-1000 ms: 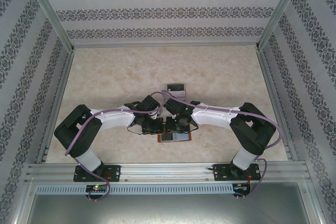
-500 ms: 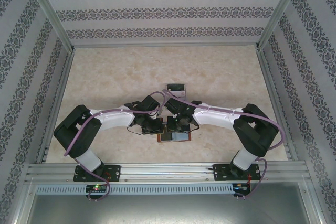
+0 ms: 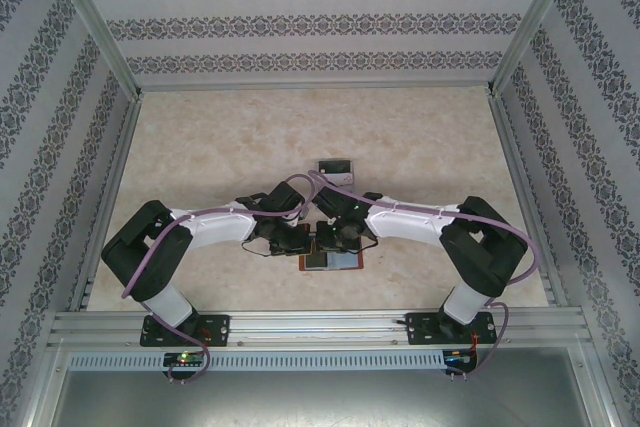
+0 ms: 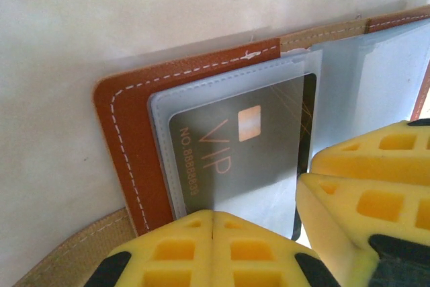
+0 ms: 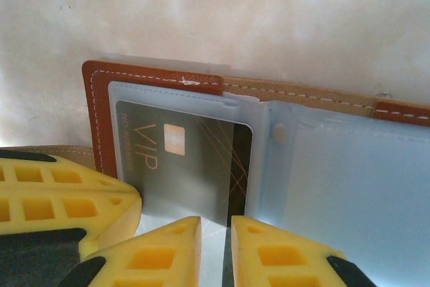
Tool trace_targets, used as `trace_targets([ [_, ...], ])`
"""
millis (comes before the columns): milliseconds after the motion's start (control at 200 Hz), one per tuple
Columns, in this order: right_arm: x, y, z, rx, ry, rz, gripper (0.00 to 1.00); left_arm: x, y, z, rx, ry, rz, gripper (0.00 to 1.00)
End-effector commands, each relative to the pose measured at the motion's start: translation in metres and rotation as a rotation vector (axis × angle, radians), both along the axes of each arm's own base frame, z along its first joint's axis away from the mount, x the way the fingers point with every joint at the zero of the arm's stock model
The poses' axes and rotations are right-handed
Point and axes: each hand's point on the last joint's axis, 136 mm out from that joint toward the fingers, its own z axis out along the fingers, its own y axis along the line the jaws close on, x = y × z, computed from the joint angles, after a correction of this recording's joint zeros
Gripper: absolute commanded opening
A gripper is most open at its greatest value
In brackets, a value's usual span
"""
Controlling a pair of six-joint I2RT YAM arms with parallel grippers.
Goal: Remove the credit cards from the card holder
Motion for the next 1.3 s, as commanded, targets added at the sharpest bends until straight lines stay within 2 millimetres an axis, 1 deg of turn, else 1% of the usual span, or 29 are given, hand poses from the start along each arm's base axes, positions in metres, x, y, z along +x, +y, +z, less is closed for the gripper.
trace_targets([
  [0,-0.001,-0.002,-0.007,-0.005,0.024,-0.013,0.21,-0.007,0.006,-0.001,0.033,0.007,0.0,0.0],
  [245,-0.001,-0.002,-0.012,-0.012,0.034,-0.011,0.2,-0.006,0.006,-0.001,0.033,0.008,0.0,0.0],
  [370,-0.001,-0.009,-0.016,-0.05,0.034,-0.017,0.2,-0.006,0.006,0.002,0.035,0.001,0.001,0.0],
  [475,-0.002,-0.015,-0.015,-0.087,0.028,-0.015,0.27,-0.004,0.008,0.008,0.039,-0.017,0.009,0.0],
  [605,0.0,-0.018,-0.011,-0.096,0.014,-0.014,0.32,-0.001,0.008,0.015,0.037,-0.035,0.012,0.02],
  [689,0.001,-0.019,-0.008,-0.104,0.006,-0.013,0.35,0.0,0.007,0.019,0.032,-0.042,0.012,0.02],
  [814,0.001,-0.021,-0.004,-0.114,-0.003,-0.009,0.37,0.0,0.007,0.019,0.033,-0.041,0.01,0.02],
  [1014,0.002,-0.023,-0.002,-0.124,-0.009,-0.007,0.38,-0.001,0.007,0.011,0.04,-0.029,0.008,0.02],
  [1149,0.001,-0.022,-0.004,-0.126,-0.003,-0.006,0.38,-0.003,0.007,-0.002,0.047,-0.008,0.007,0.01],
  [1294,0.001,-0.022,-0.004,-0.126,-0.005,-0.005,0.38,-0.005,0.014,-0.015,0.094,0.009,0.013,0.01],
])
